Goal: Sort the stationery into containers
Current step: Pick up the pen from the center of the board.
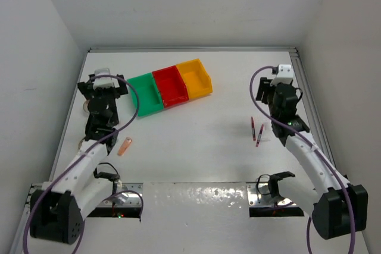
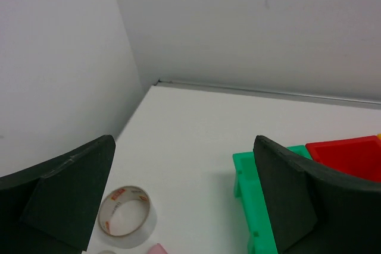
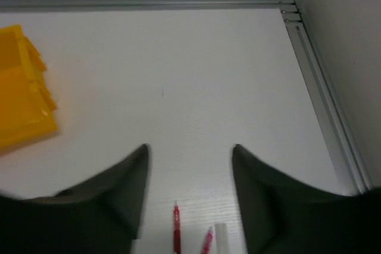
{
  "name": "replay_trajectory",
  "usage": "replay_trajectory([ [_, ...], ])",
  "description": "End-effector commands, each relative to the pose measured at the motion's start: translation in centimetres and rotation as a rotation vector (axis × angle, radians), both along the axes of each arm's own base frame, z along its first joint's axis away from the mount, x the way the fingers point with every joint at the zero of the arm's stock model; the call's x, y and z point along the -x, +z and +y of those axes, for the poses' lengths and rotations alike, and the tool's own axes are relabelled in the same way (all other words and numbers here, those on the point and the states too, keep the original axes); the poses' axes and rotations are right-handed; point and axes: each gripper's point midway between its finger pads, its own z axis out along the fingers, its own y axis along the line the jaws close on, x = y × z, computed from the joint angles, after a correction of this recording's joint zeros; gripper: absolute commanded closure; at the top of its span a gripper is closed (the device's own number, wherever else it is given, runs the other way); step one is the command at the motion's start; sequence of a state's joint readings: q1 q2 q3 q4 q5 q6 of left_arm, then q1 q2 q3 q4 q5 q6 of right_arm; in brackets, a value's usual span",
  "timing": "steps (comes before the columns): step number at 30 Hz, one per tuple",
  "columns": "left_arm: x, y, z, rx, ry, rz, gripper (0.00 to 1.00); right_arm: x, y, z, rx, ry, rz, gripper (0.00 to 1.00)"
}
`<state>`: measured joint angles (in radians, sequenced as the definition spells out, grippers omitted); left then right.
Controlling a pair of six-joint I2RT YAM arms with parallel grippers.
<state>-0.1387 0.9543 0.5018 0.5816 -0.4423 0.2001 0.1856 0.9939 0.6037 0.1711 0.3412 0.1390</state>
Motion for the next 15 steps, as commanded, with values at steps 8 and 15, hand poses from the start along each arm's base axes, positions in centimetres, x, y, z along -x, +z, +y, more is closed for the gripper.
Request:
replay_trajectory([
  [8, 1.6, -2.2, -5.7, 0.036, -0.287, 0.253, 0.0, 3.5, -8.5, 1.4, -0.171, -0.045, 0.707, 0.41],
  [15, 1.1, -3.9, -6.5, 0.081, -0.289, 0.359, 0.0, 5.0, -15.1, 2.2, -0.191, -0.025, 0.934, 0.79],
])
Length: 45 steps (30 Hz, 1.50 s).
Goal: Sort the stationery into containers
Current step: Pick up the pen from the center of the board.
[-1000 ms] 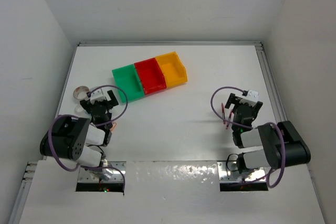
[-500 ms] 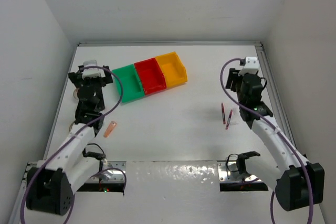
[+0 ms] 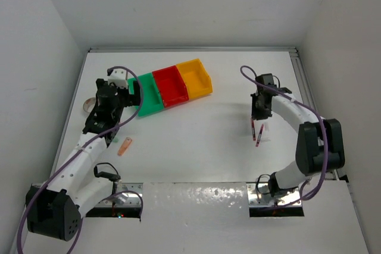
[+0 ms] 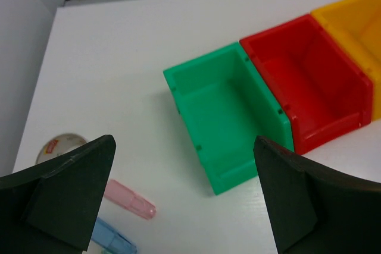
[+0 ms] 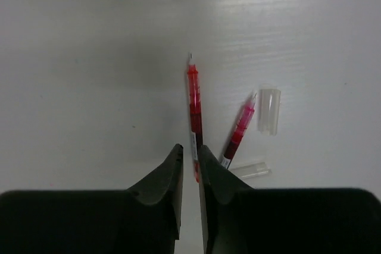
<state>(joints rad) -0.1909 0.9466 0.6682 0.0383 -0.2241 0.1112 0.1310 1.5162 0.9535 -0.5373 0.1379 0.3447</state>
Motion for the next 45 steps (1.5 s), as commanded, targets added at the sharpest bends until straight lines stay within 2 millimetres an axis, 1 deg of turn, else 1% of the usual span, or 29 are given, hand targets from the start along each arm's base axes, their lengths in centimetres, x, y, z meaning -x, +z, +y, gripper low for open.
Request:
replay_trajectory([
  [1, 0.4, 0.4, -0.8, 0.04, -0.017, 0.017, 0.0, 1.2, -1.0, 0.2, -0.024, -0.014, 0.081, 0.86],
  [2, 0.1, 1.5, -0.9, 0.047, -0.02, -0.029, 0.0, 1.4, -1.4, 0.1, -0.021, -0.011, 0.098, 0.88],
  [4, 0.1, 1.7, -1.1, 0.05, -0.029, -0.046, 0.0, 1.9, -2.4, 0.0, -0.012, -0.01, 0.133, 0.89],
  [6, 0.1, 1.8, -1.4, 0.052, -0.037, -0.052, 0.0, 2.9, -3.5, -0.4, 0.008, -0.02, 0.172, 0.84],
  [8, 0.1, 1.8, -1.5, 0.056, -0.039, -0.05, 0.0, 3.2, -4.1, -0.3, 0.003, -0.018, 0.182, 0.79],
  [10, 0.1, 1.9, -1.6, 0.061, -0.041, -0.055, 0.0, 4.2, -5.2, -0.2, -0.006, -0.013, 0.214, 0.77],
  [14, 0.0, 1.9, -1.8, 0.063, -0.043, -0.059, 0.0, 4.3, -6.5, 0.2, -0.028, -0.011, 0.238, 0.77],
  [20, -0.2, 2.2, -1.9, 0.058, -0.042, -0.07, 0.0, 4.0, -7.6, 0.8, -0.054, 0.004, 0.272, 0.79],
  [21, -0.2, 2.3, -2.0, 0.06, -0.044, -0.074, 0.0, 4.2, -7.8, 0.9, -0.057, 0.008, 0.277, 0.8],
  [23, -0.3, 2.4, -1.9, 0.06, -0.043, -0.077, 0.0, 4.3, -8.0, 0.9, -0.057, 0.008, 0.275, 0.88],
  [25, -0.3, 2.5, -2.3, 0.061, -0.06, -0.082, 0.02, 4.4, -8.0, 1.0, -0.056, 0.021, 0.276, 1.0],
  [26, -0.3, 2.7, -2.5, 0.061, -0.072, -0.086, 0.04, 4.4, -7.9, 1.1, -0.052, 0.037, 0.273, 1.0],
  [27, -0.4, 3.0, -2.7, 0.059, -0.088, -0.094, 0.12, 4.2, -7.4, 1.4, -0.054, 0.057, 0.257, 1.0],
  [28, -0.3, 3.0, -3.7, 0.061, -0.148, -0.093, 0.18, 4.0, -6.9, 1.8, -0.053, 0.078, 0.238, 1.0],
  [29, -0.2, 3.1, -4.4, 0.062, -0.19, -0.093, 0.25, 3.3, -6.3, 2.8, -0.056, 0.115, 0.196, 1.0],
  [31, 0.0, 3.6, -6.2, 0.067, -0.297, -0.099, 0.45, 1.6, -3.3, 4.5, -0.085, 0.169, 0.056, 1.0],
  [32, 0.5, 3.8, -8.1, 0.091, -0.405, -0.098, 0.51, 0.2, -1.9, 6.5, -0.116, 0.215, -0.054, 1.0],
  [33, 0.8, 3.8, -9.2, 0.119, -0.458, -0.09, 0.57, -0.8, -0.5, 7.5, -0.153, 0.203, -0.143, 1.0],
  [34, 1.1, 3.9, -10.1, 0.141, -0.508, -0.087, 0.62, -1.7, 2.6, 9.3, -0.226, 0.225, -0.268, 1.0],
  [35, 1.9, 4.1, -11.9, 0.175, -0.611, -0.081, 0.62, -2.7, 4.7, 12.5, -0.35, 0.252, -0.402, 1.0],
  [37, 3.0, 3.7, -14.5, 0.248, -0.752, -0.036, 0.6, -3.2, 8.4, 15.9, -0.485, 0.298, -0.57, 1.0],
  [38, 3.3, 3.6, -15.2, 0.285, -0.782, -0.021, 0.55, -3.3, 10.7, 18.7, -0.569, 0.36, -0.686, 1.0],
  [39, 3.2, 3.0, -15.9, 0.336, -0.804, 0.021, 0.44, -3.2, 11.9, 20.2, -0.626, 0.367, -0.72, 1.0],
  [40, 3.8, 2.7, -16.9, 0.376, -0.857, 0.05, 0.41, -3.1, 12.8, 21.5, -0.658, 0.39, -0.751, 1.0],
  [41, 3.9, 3.2, -17.4, 0.397, -0.894, 0.04, 0.39, -3.1, 13.9, 23.7, -0.7, 0.429, -0.78, 1.0],
  [42, 4.0, 2.5, -18.1, 0.413, -0.932, 0.07, 0.35, -3.0, 14.4, 24.6, -0.714, 0.451, -0.792, 1.0],
  [43, 4.3, 2.6, -18.6, 0.422, -0.974, 0.077, 0.33, -3.0, 14.8, 25.5, -0.727, 0.472, -0.802, 1.0],
  [44, 3.9, 3.1, -18.7, 0.429, -0.976, 0.063, 0.32, -2.7, 15.3, 26.9, -0.745, 0.504, -0.819, 1.0],
  [45, 3.6, 3.0, -18.8, 0.456, -0.963, 0.075, 0.32, -2.7, 15.6, 27.5, -0.759, 0.522, -0.829, 1.0],
])
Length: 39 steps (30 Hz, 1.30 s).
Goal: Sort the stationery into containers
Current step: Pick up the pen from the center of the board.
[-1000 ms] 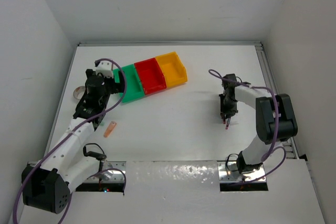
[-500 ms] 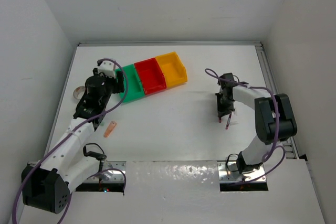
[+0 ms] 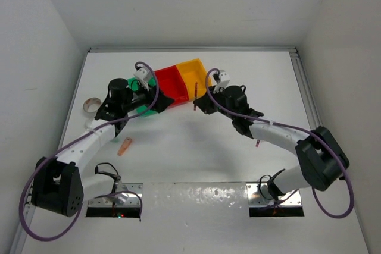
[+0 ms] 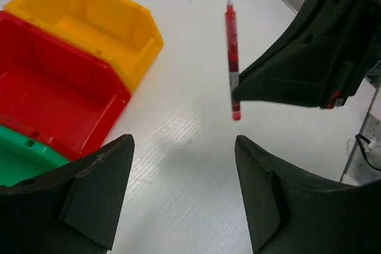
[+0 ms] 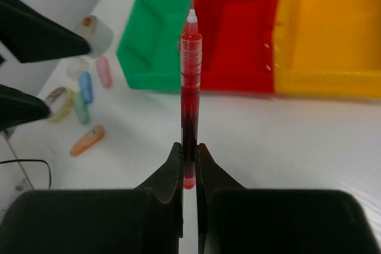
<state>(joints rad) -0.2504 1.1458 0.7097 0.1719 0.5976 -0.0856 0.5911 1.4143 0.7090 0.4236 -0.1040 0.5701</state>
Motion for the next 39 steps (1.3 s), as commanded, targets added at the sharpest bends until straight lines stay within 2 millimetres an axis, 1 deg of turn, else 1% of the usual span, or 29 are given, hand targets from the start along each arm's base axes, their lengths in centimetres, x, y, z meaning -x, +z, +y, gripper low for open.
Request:
replay_trajectory([
  [1, 0.4, 4.4, -2.4, 0.127, -0.129, -0.066, 0.34, -0.6, 6.4, 4.2, -0.19, 0.082, -0.183, 1.0],
  [2, 0.1, 4.2, -2.5, 0.141, -0.124, -0.05, 0.37, -0.5, 6.5, 4.8, -0.195, 0.098, -0.187, 1.0],
  [3, 0.1, 4.3, -2.6, 0.152, -0.129, -0.05, 0.46, -0.4, 6.7, 5.2, -0.199, 0.113, -0.191, 1.0],
  [4, 0.3, 4.8, -3.1, 0.169, -0.166, -0.079, 0.51, -0.1, 7.4, 5.9, -0.21, 0.129, -0.208, 1.0],
  [6, 0.4, 4.1, -3.7, 0.181, -0.191, -0.054, 0.56, -0.1, 7.4, 6.4, -0.209, 0.143, -0.219, 1.0],
  [7, 0.1, 3.7, -3.9, 0.177, -0.19, -0.043, 0.51, 0.0, 7.7, 6.9, -0.209, 0.153, -0.227, 1.0],
  [9, 0.0, 3.6, -4.0, 0.18, -0.196, -0.036, 0.44, -0.1, 8.0, 7.3, -0.207, 0.162, -0.236, 1.0],
  [11, -0.1, 3.3, -4.3, 0.181, -0.207, -0.027, 0.41, -0.2, 7.6, 7.7, -0.201, 0.168, -0.23, 1.0],
  [12, -0.2, 3.5, -4.5, 0.182, -0.208, -0.036, 0.41, -0.1, 7.7, 7.9, -0.202, 0.175, -0.231, 1.0],
  [14, -0.5, 3.3, -4.7, 0.187, -0.197, -0.026, 0.41, -0.1, 7.7, 8.0, -0.197, 0.18, -0.234, 1.0],
  [15, -0.5, 3.4, -4.8, 0.197, -0.194, -0.023, 0.41, 0.0, 7.7, 8.2, -0.192, 0.19, -0.238, 1.0],
  [17, -0.9, 3.7, -4.8, 0.21, -0.176, -0.032, 0.46, 0.2, 7.5, 8.5, -0.179, 0.2, -0.236, 1.0],
  [20, -0.9, 4.1, -4.8, 0.225, -0.175, -0.035, 0.55, 0.6, 7.1, 8.7, -0.167, 0.21, -0.228, 1.0],
  [21, -0.9, 4.3, -4.9, 0.231, -0.177, -0.036, 0.6, 0.7, 7.0, 8.7, -0.167, 0.216, -0.226, 1.0],
  [23, -0.8, 4.7, -4.8, 0.241, -0.188, -0.045, 0.64, 0.9, 6.8, 8.7, -0.162, 0.221, -0.218, 1.0],
  [26, -0.2, 5.3, -4.9, 0.245, -0.224, -0.059, 0.63, 0.9, 6.8, 8.7, -0.165, 0.217, -0.217, 1.0],
  [27, -0.2, 5.3, -4.9, 0.242, -0.229, -0.06, 0.58, 0.9, 7.0, 8.8, -0.165, 0.224, -0.221, 1.0],
  [28, -0.1, 5.2, -4.9, 0.242, -0.23, -0.057, 0.57, 1.0, 7.0, 8.8, -0.166, 0.228, -0.221, 1.0],
  [32, -0.8, 5.0, -4.7, 0.245, -0.192, -0.038, 0.57, 1.4, 7.3, 9.2, -0.172, 0.251, -0.228, 1.0],
  [34, -1.3, 4.7, -4.4, 0.244, -0.157, -0.027, 0.59, 1.6, 7.4, 9.3, -0.175, 0.256, -0.231, 1.0],
  [37, -1.9, 4.1, -4.1, 0.24, -0.109, 0.0, 0.65, 1.8, 7.5, 9.4, -0.175, 0.261, -0.235, 1.0],
  [39, -2.1, 3.9, -3.9, 0.243, -0.087, 0.011, 0.72, 2.0, 7.5, 9.3, -0.173, 0.268, -0.238, 1.0],
])
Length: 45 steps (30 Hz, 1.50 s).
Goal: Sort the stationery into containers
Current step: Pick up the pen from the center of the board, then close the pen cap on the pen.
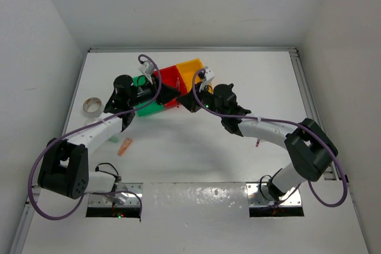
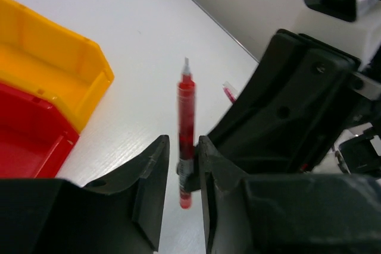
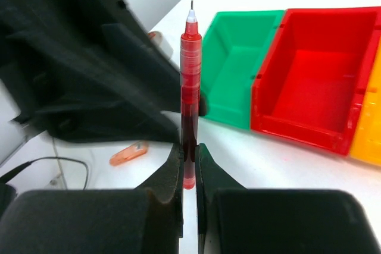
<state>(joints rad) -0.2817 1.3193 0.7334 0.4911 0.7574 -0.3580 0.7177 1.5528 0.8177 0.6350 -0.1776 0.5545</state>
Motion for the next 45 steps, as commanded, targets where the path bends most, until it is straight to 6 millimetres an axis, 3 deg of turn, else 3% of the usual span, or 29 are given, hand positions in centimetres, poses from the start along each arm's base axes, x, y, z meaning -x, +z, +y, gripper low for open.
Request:
replay_trajectory([
  [1, -1.6, 2.1, 0.5, 0.022, 0.073, -0.041, 0.77, 1.1, 3.7, 1.5, -0.068, 0.072, -0.09, 1.0],
  [6, -1.8, 2.5, 0.6, 0.034, 0.094, -0.051, 0.86, 1.6, 3.6, 2.0, -0.075, 0.096, -0.085, 1.0],
  [10, -1.6, 2.1, 0.4, 0.012, 0.08, -0.061, 0.73, 1.6, 3.9, 2.2, -0.08, 0.102, -0.088, 1.0],
  [13, -1.5, 1.3, 0.4, -0.012, 0.085, -0.045, 0.72, 1.6, 4.2, 2.4, -0.09, 0.105, -0.088, 1.0],
  [15, -1.5, 1.2, 0.4, -0.017, 0.094, -0.047, 0.82, 1.6, 4.2, 2.5, -0.094, 0.11, -0.085, 1.0],
  [16, -1.5, 1.3, 0.4, -0.018, 0.097, -0.049, 0.97, 1.6, 4.3, 2.6, -0.096, 0.113, -0.086, 1.0],
  [18, -1.5, 1.2, 0.5, -0.022, 0.105, -0.048, 1.0, 1.8, 3.9, 2.7, -0.087, 0.125, -0.073, 1.0],
  [21, -1.5, 1.1, 0.7, -0.045, 0.111, -0.058, 1.0, 1.8, 3.0, 1.9, -0.056, 0.14, -0.032, 0.74],
  [22, -1.5, 1.0, 0.9, -0.073, 0.112, -0.085, 1.0, 1.6, 2.7, 1.3, -0.044, 0.134, -0.015, 0.55],
  [25, -2.4, -0.4, 2.3, -0.185, 0.172, -0.104, 1.0, 1.6, 1.4, -2.4, 0.013, 0.076, 0.069, 0.42],
  [26, -2.8, -1.2, 3.2, -0.233, 0.216, -0.081, 1.0, 0.5, 0.6, -4.9, 0.044, 0.013, 0.104, 0.34],
  [27, -3.1, -1.4, 3.8, -0.285, 0.233, -0.117, 1.0, 1.4, -0.7, -7.2, 0.121, -0.03, 0.187, 0.33],
  [28, -3.2, -1.8, 4.4, -0.318, 0.247, -0.121, 1.0, 0.7, -1.7, -10.0, 0.183, -0.136, 0.229, 0.32],
  [29, -3.3, -2.3, 5.1, -0.364, 0.266, -0.122, 1.0, 0.2, -3.0, -13.4, 0.249, -0.234, 0.294, 0.46],
  [30, -3.3, -2.5, 5.3, -0.387, 0.267, -0.128, 1.0, 1.5, -5.1, -16.3, 0.347, -0.3, 0.385, 0.61],
  [32, -3.0, -2.6, 5.9, -0.429, 0.266, -0.153, 1.0, 1.2, -5.4, -22.9, 0.415, -0.541, 0.44, 0.86],
  [33, -3.0, -2.4, 6.0, -0.445, 0.26, -0.177, 1.0, 2.8, -7.0, -25.3, 0.43, -0.641, 0.559, 0.95],
  [34, -2.8, -2.6, 6.0, -0.453, 0.252, -0.176, 1.0, 3.0, -6.8, -29.0, 0.402, -0.809, 0.607, 0.95],
  [35, -2.7, -2.7, 6.0, -0.461, 0.247, -0.18, 1.0, 3.9, -7.4, -30.5, 0.37, -0.892, 0.672, 0.9],
  [36, -2.7, -2.6, 6.1, -0.469, 0.248, -0.195, 1.0, 5.7, -9.2, -31.5, 0.318, -0.985, 0.785, 0.71],
  [37, -2.7, -2.5, 6.2, -0.471, 0.249, -0.203, 1.0, 6.3, -9.3, -33.0, 0.253, -1.075, 0.805, 0.6],
  [38, -2.7, -2.6, 6.2, -0.472, 0.251, -0.205, 1.0, 7.8, -11.2, -33.9, 0.24, -1.136, 0.854, 0.49],
  [39, -2.8, -2.5, 6.2, -0.471, 0.253, -0.209, 1.0, 8.0, -11.7, -34.3, 0.182, -1.185, 0.878, 0.4],
  [42, -2.8, -2.4, 6.3, -0.468, 0.257, -0.218, 1.0, 8.5, -12.8, -35.9, 0.108, -1.259, 0.917, 0.36],
  [45, -2.6, -2.5, 6.2, -0.462, 0.252, -0.223, 1.0, 8.1, -13.3, -37.3, 0.076, -1.312, 0.959, 0.43],
])
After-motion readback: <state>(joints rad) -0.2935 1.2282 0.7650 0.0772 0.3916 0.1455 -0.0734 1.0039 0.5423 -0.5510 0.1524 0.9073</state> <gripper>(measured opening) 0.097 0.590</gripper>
